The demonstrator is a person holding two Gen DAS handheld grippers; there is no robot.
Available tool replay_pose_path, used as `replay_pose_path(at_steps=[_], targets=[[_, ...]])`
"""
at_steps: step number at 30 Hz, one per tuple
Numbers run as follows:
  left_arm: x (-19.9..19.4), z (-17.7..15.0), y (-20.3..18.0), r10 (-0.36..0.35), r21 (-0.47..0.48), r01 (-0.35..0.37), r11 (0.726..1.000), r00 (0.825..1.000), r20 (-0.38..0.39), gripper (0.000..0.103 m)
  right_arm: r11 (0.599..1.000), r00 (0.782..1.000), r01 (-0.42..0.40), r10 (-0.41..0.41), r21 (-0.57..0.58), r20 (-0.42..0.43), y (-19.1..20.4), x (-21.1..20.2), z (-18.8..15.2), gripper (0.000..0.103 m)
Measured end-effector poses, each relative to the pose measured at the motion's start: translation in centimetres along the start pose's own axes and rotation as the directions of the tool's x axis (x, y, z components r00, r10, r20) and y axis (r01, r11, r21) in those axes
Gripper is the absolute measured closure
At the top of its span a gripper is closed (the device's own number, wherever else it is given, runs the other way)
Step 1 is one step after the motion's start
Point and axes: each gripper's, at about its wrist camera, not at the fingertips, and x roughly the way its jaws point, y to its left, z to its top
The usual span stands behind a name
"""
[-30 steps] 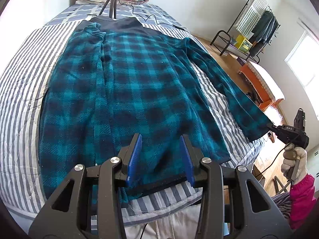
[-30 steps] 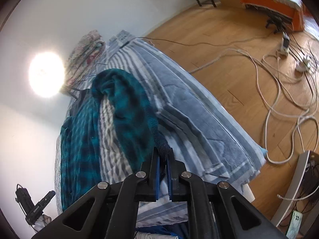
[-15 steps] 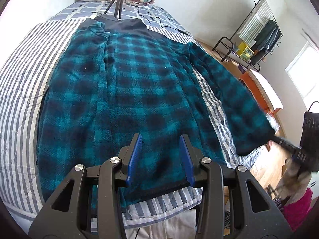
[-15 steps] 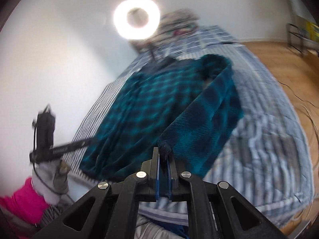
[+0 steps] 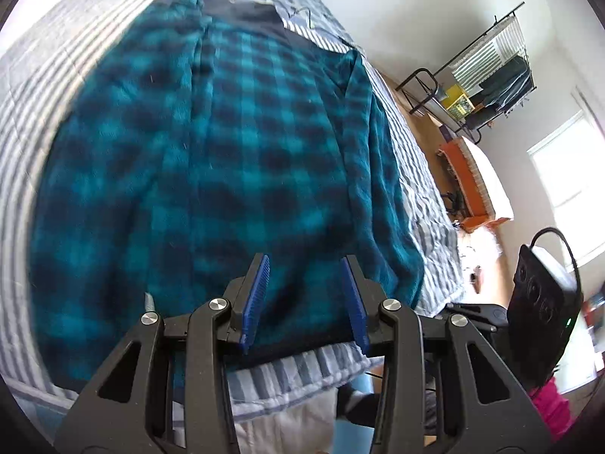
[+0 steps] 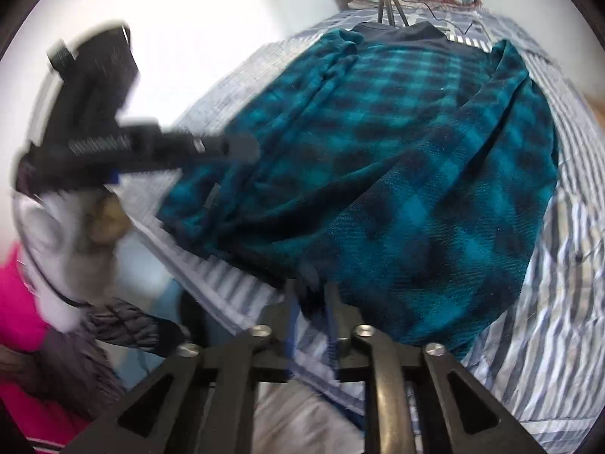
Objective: Fold large clothes
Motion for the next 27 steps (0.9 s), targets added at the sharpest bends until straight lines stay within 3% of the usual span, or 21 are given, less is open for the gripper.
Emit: replay_pose_path(at_steps=[1, 6, 10, 15, 21, 23, 25, 27], targets=[[0.3, -0.1, 0.1, -0.012, -0.010, 0.012, 1.000, 1.000, -0.011, 0.063, 0.999, 0.999, -0.039, 0.039, 0.017, 0.009, -0.4, -0.7, 0.0, 0.069], [1.5, -0.4, -0.1, -0.071, -0.068, 0.067, 0.995, 0.996, -0.049, 0.063, 0.988, 0.987, -0.138, 0.131, 0.071, 0.098, -2.0, -3.8, 0.4, 0.066], [3.1, -0.4, -0.8, -0.106, -0.094, 0.099, 0.991, 0.992, -0.075, 0.051, 0.978, 0.976, -0.156, 0.131, 0.138, 0.175, -4.2, -6.0, 1.7, 0.066], [5.8, -1.1, -2.2, -0.118, -0.085, 0.106, 0.991, 0.982, -0.147, 0.051, 0.973, 0.975, -0.087, 0.039, 0.213, 0.220, -6.9, -7.9, 4.1, 0.064], [8.4, -1.7, -3.0, -0.129, -0.084, 0.115, 0.990, 0.976, -0.178, 0.051, 0.960, 0.969, 0.016, -0.083, 0.281, 0.231, -12.1, -8.4, 10.1, 0.061], [8.8, -1.7, -3.4, -0.138, -0.072, 0.127, 0.989, 0.975, -0.176, 0.055, 0.953, 0.963, 0.090, -0.157, 0.288, 0.220, -14.0, -8.0, 13.0, 0.060], [9.1, -1.6, -4.0, -0.142, -0.045, 0.136, 0.990, 0.973, -0.182, 0.082, 0.946, 0.957, 0.138, -0.204, 0.294, 0.206, -15.9, -7.4, 15.4, 0.060], [9.1, -1.3, -4.6, -0.139, -0.017, 0.139, 0.990, 0.974, -0.181, 0.094, 0.932, 0.949, 0.179, -0.249, 0.316, 0.196, -17.8, -6.8, 17.5, 0.060]])
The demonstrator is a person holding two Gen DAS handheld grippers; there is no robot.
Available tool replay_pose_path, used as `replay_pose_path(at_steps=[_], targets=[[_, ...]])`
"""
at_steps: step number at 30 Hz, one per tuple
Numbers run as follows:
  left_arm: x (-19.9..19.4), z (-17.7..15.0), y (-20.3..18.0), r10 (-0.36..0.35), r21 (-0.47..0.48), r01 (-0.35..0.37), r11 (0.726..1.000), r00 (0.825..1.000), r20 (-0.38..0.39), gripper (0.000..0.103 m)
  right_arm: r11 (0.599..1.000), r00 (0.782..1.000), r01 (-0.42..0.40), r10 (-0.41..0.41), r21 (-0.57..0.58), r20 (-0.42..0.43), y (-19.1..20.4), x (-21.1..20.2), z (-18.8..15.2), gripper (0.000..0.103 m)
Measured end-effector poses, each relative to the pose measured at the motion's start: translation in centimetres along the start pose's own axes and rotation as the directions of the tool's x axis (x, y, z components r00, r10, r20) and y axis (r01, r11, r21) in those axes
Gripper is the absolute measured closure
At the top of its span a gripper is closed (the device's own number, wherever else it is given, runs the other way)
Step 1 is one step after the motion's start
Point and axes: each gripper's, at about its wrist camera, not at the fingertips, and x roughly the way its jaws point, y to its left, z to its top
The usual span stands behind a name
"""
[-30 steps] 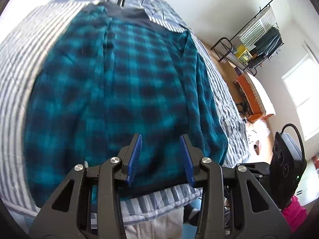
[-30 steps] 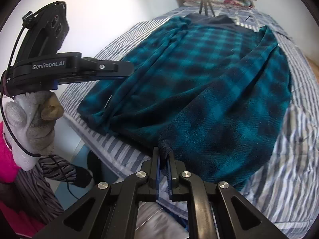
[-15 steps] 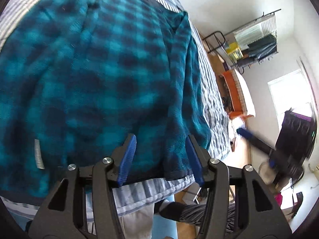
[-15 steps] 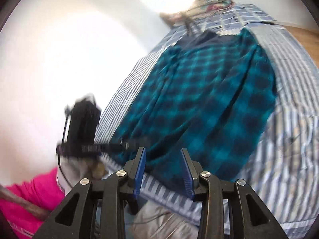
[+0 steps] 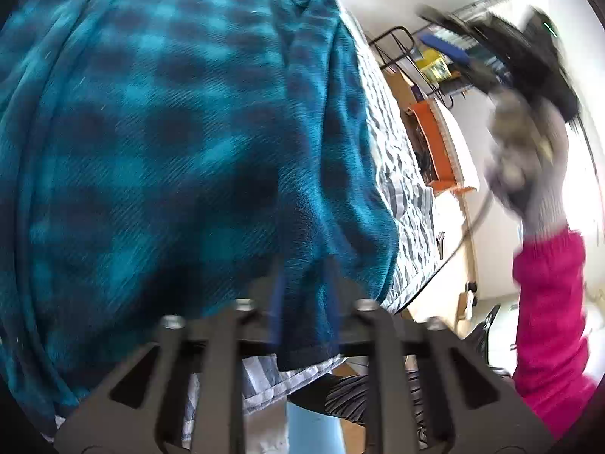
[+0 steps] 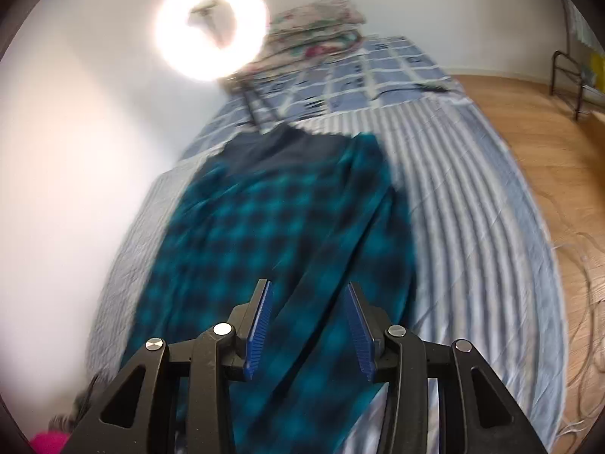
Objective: Fold large clothes
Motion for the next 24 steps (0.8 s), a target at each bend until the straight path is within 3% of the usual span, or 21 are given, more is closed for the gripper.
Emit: replay_pose_path(at_steps=[7, 13, 21, 23, 24], targets=[[-0.3, 0.5, -2.0, -0.020, 0.086, 0.018, 0.996, 1.000, 0.018, 0.100, 0.992, 0.999, 0.036, -0.036, 0.118, -0.001, -3.5, 5.5, 6.7, 0.060], [-0.5, 0.6, -2.1, -0.028, 0.098, 0.027, 0.995, 1.000, 0.008, 0.101, 0.974, 1.000, 0.002, -0.006, 0.227, 0.019, -5.8, 9.5, 10.3, 0.060], [-0.2, 0.7, -1.3, -0.026, 0.086, 0.026, 0.996, 1.000, -0.004, 0.101, 0.967, 0.999, 0.053, -0.050, 0.247, -0.022, -6.9, 15.5, 13.4, 0.060], [-0.2, 0.7, -1.3, -0.030, 0.089, 0.030, 0.996, 1.000, -0.004, 0.101, 0.968, 0.997, 0.071, -0.062, 0.241, -0.044, -7.0, 16.8, 13.8, 0.071], [-0.2, 0.7, -1.4, -0.029, 0.093, 0.029, 0.995, 1.000, -0.002, 0.101, 0.969, 0.997, 0.068, -0.057, 0.237, -0.054, -7.0, 17.2, 13.8, 0.084]])
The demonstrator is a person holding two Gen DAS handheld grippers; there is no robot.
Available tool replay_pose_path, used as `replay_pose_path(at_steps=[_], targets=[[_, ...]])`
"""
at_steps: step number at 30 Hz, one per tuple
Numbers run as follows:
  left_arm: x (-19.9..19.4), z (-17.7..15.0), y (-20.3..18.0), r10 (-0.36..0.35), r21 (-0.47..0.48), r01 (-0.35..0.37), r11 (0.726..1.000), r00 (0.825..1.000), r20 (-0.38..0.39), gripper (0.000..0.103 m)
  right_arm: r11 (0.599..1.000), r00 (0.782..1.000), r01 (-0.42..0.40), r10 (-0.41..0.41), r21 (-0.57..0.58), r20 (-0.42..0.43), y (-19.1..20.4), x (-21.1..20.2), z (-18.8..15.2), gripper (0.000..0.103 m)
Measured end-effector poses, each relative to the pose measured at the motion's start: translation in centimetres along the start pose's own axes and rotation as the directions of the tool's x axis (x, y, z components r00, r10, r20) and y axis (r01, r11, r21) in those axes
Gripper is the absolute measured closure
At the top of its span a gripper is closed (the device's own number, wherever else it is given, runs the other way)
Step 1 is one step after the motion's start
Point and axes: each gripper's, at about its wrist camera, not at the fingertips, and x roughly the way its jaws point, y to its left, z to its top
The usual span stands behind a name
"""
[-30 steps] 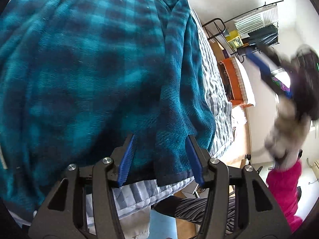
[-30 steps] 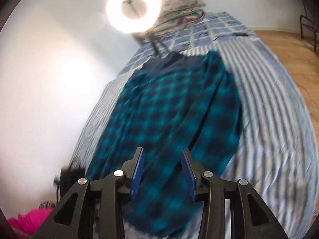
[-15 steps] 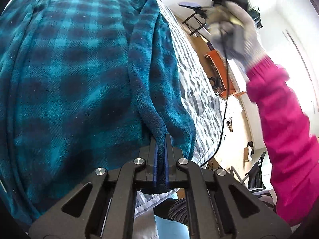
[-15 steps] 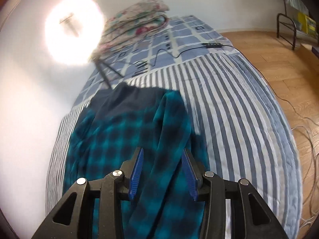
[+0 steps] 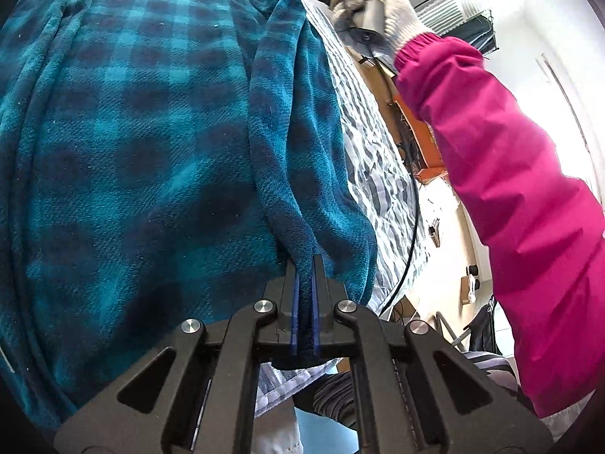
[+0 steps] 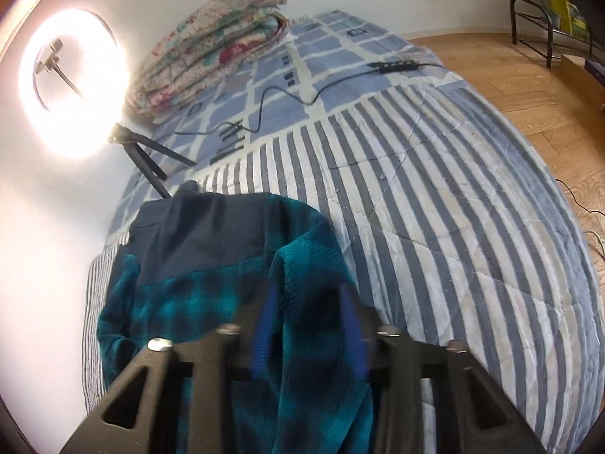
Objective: Fold large clothes
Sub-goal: 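Grasp the navy yoke edge with the right gripper while the left gripper holds the side edge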
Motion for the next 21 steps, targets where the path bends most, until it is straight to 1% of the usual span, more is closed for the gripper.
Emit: replay_pose_path(at_steps=[1, 3, 5, 8, 10, 11, 12, 14, 15, 17, 20, 21], targets=[[-0.1, -0.1, -0.1, 0.002, 0.005, -0.002, 1.000, 1.000, 0.002, 0.101, 1.000, 1.000, 0.003, -0.003, -0.008, -0.005, 0.1, 0.2, 0.0, 0.095], [-0.1, -0.2, -0.4, 0.005, 0.015, -0.005, 1.000, 1.000, 0.003, 0.101, 0.999, 1.000, 0.010, -0.010, -0.032, -0.001, 0.6, -0.1, -0.2, 0.100], [-0.2, -0.5, -0.8, 0.001, 0.017, -0.001, 1.000, 1.000, 0.002, 0.101, 0.996, 0.999, 0.047, -0.045, -0.077, 0.022, 1.7, -0.9, -0.2, 0.101], [-0.6, -0.9, -1.2, -0.001, 0.028, 0.001, 1.000, 1.000, 0.009, 0.102, 0.991, 0.996, 0.076, -0.071, -0.111, 0.048, 3.5, -2.5, -0.1, 0.101], [-0.9, -1.2, -1.3, -0.007, 0.028, 0.006, 1.000, 1.000, 0.015, 0.102, 0.974, 0.990, 0.130, -0.116, -0.183, 0.085, 5.7, -3.8, 0.1, 0.102], [-1.1, -1.4, -1.3, -0.012, 0.024, 0.012, 1.000, 1.000, 0.016, 0.102, 0.967, 0.987, 0.145, -0.127, -0.211, 0.099, 6.6, -4.1, 0.2, 0.102], [-1.2, -1.5, -1.2, -0.018, 0.022, 0.017, 1.000, 1.000, 0.015, 0.102, 0.956, 0.984, 0.160, -0.135, -0.247, 0.116, 8.1, -4.5, 0.3, 0.102], [-1.3, -1.6, -0.8, -0.018, 0.012, 0.018, 1.000, 1.000, 0.014, 0.102, 0.945, 0.984, 0.154, -0.123, -0.287, 0.126, 10.3, -4.3, 0.5, 0.102], [-1.4, -1.7, -0.5, -0.016, 0.002, 0.016, 1.000, 1.000, 0.016, 0.102, 0.938, 0.986, 0.149, -0.117, -0.313, 0.121, 11.8, -3.7, 0.5, 0.102], [-1.5, -1.7, 0.4, -0.014, -0.031, 0.015, 0.999, 1.000, 0.016, 0.102, 0.921, 0.985, 0.161, -0.130, -0.354, 0.109, 13.9, -1.8, 0.4, 0.102], [-1.2, -1.7, 2.1, -0.011, -0.104, 0.011, 0.995, 1.000, 0.002, 0.102, 0.885, 0.985, 0.173, -0.156, -0.433, 0.076, 17.1, 2.9, -0.8, 0.102], [-1.1, -1.6, 2.4, -0.005, -0.116, 0.005, 0.993, 1.000, 0.000, 0.102, 0.876, 0.987, 0.161, -0.152, -0.455, 0.055, 17.8, 4.6, -1.3, 0.101]])
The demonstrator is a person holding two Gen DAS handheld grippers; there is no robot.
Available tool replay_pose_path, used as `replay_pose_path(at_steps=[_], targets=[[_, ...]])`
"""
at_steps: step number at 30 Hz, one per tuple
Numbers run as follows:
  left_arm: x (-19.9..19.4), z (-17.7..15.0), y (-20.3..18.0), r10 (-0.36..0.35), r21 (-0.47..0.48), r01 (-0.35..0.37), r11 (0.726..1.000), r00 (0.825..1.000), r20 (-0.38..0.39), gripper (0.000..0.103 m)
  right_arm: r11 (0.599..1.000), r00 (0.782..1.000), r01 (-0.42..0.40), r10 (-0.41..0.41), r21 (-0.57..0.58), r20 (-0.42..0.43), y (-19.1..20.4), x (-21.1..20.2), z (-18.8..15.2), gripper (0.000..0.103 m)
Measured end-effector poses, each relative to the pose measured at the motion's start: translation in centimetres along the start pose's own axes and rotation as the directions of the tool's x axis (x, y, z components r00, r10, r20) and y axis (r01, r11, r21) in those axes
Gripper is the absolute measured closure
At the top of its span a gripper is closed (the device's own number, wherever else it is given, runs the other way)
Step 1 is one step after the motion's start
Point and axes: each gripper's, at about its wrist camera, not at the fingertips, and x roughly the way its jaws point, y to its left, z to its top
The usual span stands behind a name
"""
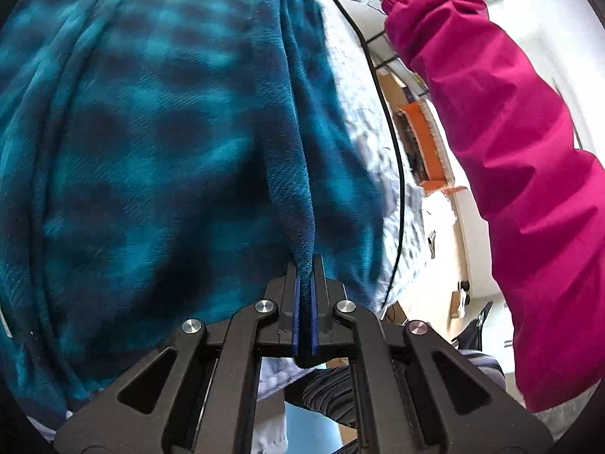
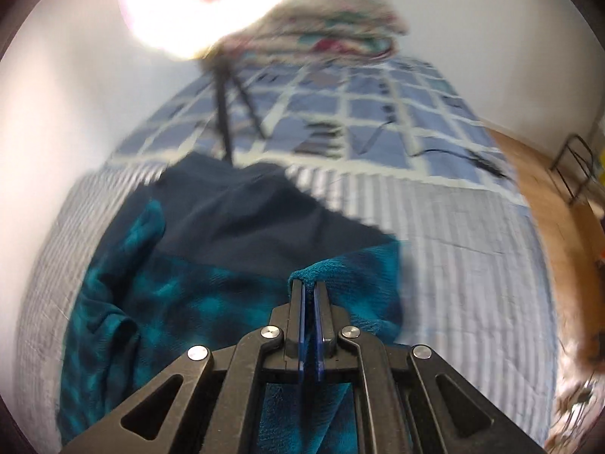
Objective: Fold large clothes
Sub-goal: 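Grasp the navy yoke edge with the right gripper while the left gripper holds the side edge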
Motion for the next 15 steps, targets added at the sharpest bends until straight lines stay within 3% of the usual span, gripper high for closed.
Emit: replay_pose_path(at_steps=[2, 4, 5, 8, 11, 15], targets=[[0.3, 0.1, 0.6, 0.008, -0.016, -0.008, 1.000, 1.000, -0.012, 0.102, 0.999, 0.998, -0.029, 0.028, -0.020, -0.050, 1.5, 2.7, -0.5, 0.098], [0.4, 0.0, 0.6, 0.010, -0.021, -0.011, 1.000, 1.000, -0.019, 0.102, 0.999, 0.994, -0.042, 0.040, -0.017, -0.097, 2.3, 4.4, -1.3, 0.083], [0.4, 0.0, 0.6, 0.011, -0.019, -0.011, 1.000, 1.000, -0.019, 0.102, 0.999, 0.994, -0.054, 0.053, -0.006, -0.092, 2.1, 4.1, -1.5, 0.080], [0.2, 0.1, 0.5, 0.019, -0.027, -0.020, 0.999, 1.000, -0.011, 0.102, 0.990, 0.990, -0.130, 0.132, 0.045, -0.044, 0.3, 0.6, -1.8, 0.079], [-0.2, 0.0, 0.4, 0.027, -0.028, -0.027, 0.999, 1.000, -0.010, 0.101, 0.983, 0.987, -0.158, 0.157, 0.091, 0.019, -2.4, -4.9, -2.9, 0.079], [-0.2, -0.2, 0.6, 0.001, -0.078, -0.003, 0.997, 1.000, -0.026, 0.099, 0.962, 0.979, -0.204, 0.197, 0.181, 0.056, -6.4, -11.6, -6.9, 0.078]])
